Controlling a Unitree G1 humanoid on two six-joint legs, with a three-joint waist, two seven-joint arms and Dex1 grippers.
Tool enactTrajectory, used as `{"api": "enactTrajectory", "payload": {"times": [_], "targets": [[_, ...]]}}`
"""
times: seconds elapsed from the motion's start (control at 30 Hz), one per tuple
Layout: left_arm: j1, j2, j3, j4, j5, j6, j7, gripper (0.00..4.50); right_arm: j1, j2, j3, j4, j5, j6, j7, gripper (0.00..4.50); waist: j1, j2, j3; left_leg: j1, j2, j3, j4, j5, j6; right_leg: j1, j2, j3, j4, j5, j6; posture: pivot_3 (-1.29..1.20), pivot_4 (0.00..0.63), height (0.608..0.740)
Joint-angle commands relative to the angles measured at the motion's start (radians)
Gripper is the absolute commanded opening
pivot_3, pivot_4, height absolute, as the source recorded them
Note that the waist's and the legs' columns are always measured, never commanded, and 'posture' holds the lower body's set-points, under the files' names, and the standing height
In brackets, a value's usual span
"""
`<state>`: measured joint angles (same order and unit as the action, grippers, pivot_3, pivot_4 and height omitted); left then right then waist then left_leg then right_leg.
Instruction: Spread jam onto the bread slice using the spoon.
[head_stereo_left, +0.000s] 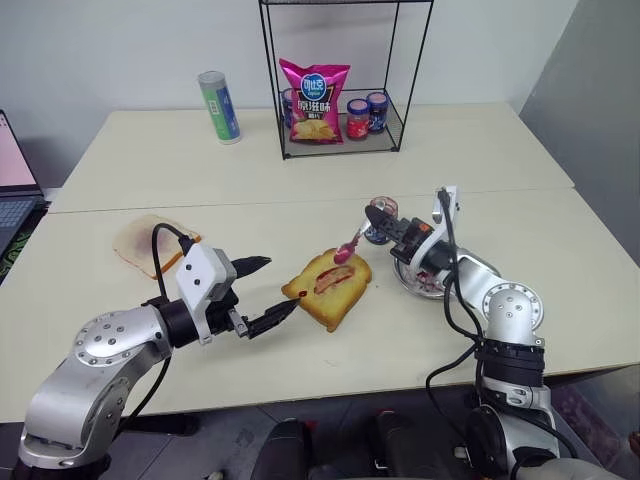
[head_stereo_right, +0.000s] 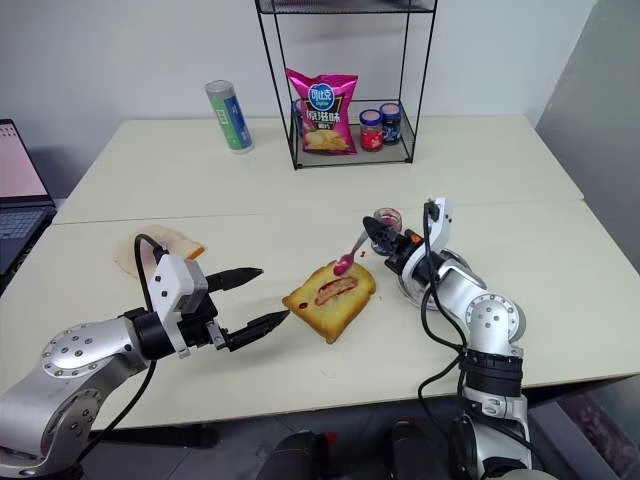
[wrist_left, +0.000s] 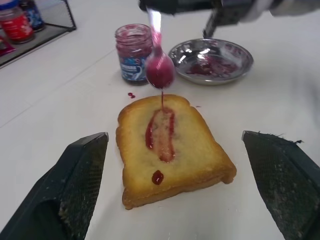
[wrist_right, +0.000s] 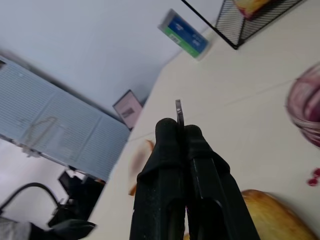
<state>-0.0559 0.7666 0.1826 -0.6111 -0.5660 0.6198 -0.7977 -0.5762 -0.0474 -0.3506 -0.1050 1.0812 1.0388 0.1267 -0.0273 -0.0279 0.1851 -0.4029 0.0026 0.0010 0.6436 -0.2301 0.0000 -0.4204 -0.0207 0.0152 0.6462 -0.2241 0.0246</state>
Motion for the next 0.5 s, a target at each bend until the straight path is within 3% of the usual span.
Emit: {"api": "enactTrajectory", "payload": {"times": [0.03, 0.13, 0.27, 0.5], "targets": [[-0.118, 0.045, -0.029, 0.014, -0.042, 0.038, -0.043, 4.50, -0.015, -0.036, -0.051, -0.085, 0.125, 0.022, -0.065, 0.01, 0.000, 0.000, 0.000, 0.000, 0.000, 0.000, 0.000, 0.000, 0.000, 0.000, 0.000, 0.000, 0.000, 0.000, 0.000, 0.00, 0.150, 0.740], [-0.323, 0.039, -0.191, 0.090, 0.009, 0.032, -0.127, 4.50, 0.003, -0.153, -0.111, -0.178, 0.157, 0.015, -0.096, 0.01, 0.002, 0.002, 0.001, -0.001, -0.001, 0.000, 0.001, 0.000, 0.000, 0.000, 0.002, -0.001, 0.000, 0.000, 0.001, 0.00, 0.150, 0.740], [-0.530, -0.065, -0.384, 0.228, 0.114, -0.028, -0.178, 4.50, 0.069, -0.242, -0.188, -0.235, 0.178, -0.013, -0.153, 0.01, 0.010, 0.003, 0.001, -0.005, -0.006, 0.001, 0.002, 0.000, 0.000, -0.001, 0.001, -0.001, -0.002, 0.002, 0.006, 0.00, 0.150, 0.740], [-0.677, -0.189, -0.541, 0.456, 0.231, -0.185, -0.301, 4.50, 0.228, -0.335, -0.249, -0.241, 0.106, -0.114, -0.177, 0.01, -0.006, 0.003, 0.001, -0.006, -0.007, 0.004, 0.002, 0.000, 0.000, -0.003, 0.000, 0.002, -0.003, 0.003, 0.008, 0.00, 0.150, 0.740]]}}
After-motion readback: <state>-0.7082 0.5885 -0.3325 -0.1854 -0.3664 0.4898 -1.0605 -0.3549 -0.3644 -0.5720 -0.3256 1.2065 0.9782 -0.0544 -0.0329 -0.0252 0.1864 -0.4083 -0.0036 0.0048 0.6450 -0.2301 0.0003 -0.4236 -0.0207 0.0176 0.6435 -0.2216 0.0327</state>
